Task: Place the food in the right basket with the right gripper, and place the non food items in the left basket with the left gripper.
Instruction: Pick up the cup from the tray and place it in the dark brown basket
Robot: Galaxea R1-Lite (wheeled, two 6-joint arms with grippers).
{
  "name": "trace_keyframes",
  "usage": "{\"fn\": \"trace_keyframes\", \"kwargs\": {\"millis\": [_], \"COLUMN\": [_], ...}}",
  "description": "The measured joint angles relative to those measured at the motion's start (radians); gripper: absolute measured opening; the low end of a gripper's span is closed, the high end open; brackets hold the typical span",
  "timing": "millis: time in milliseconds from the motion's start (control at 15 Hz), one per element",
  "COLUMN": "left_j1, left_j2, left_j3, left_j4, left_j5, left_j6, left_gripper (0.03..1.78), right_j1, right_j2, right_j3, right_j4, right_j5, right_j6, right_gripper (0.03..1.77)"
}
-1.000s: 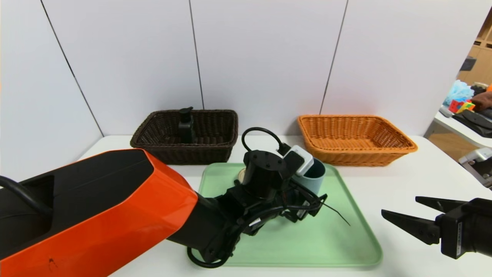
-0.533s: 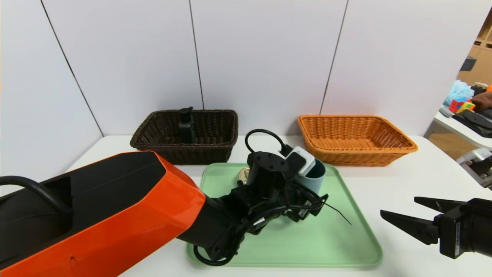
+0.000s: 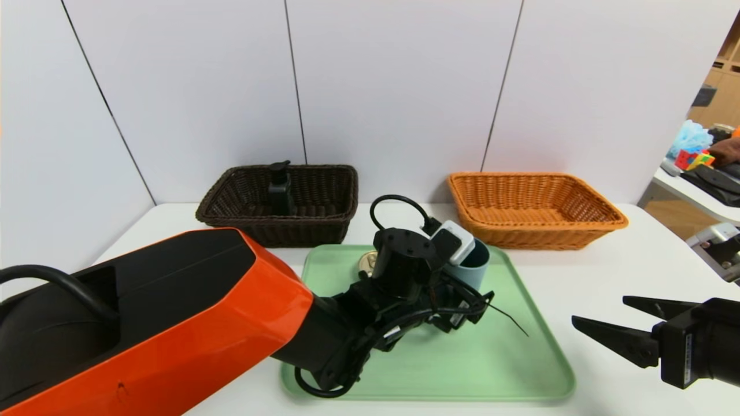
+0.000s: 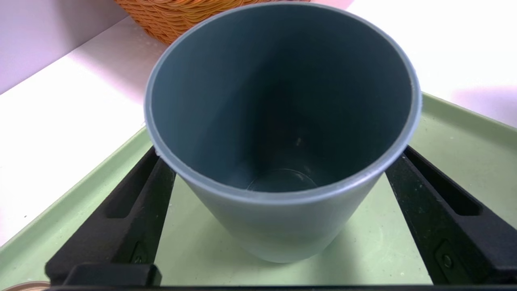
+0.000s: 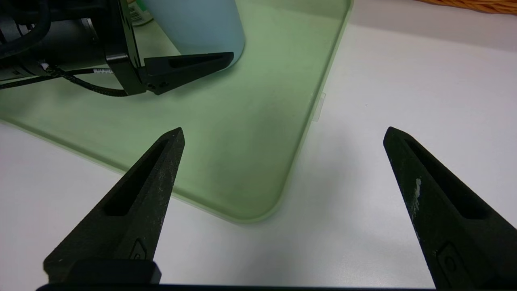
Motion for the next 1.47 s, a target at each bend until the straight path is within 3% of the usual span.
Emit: {"fn": "trace_keyframes", "kwargs": {"millis": [133,200,333,467,1000,1467], "left_j1": [0.0,0.0,0.0,0.0,0.016,0.136], "left_j2": [0.003,0.003,0.005,0.008,-0.015,-0.184], "left_j3": [-0.005,-0.007,-0.009,-0.009,-0.003,-0.007], "left_j4": [0.0,0.0,-0.007,-0.018,-0.036,0.067], "left_j5": [0.0,0.0,0.002,0.001,0.009,0.01], "left_j6": [-0.001,-0.001,-0.002,-0.002,-0.005,-0.002], "left_gripper": [1.69,1.6,1.25,1.14,1.12,1.11], "right_j1": [0.0,0.0,0.0,0.0,0.0,0.0], "right_j2": [0.0,0.0,0.0,-0.001,-0.002,-0.003], "right_j3": [0.001,0.001,0.003,0.004,0.007,0.019], "right_j4": [0.0,0.0,0.0,0.0,0.0,-0.03], "right_j5": [0.001,0.001,0.001,0.0,0.0,0.0], "right_j6": [0.0,0.0,0.0,0.0,0.0,0.003], "right_gripper": [1.7,1.7,1.7,1.7,1.7,1.7]}}
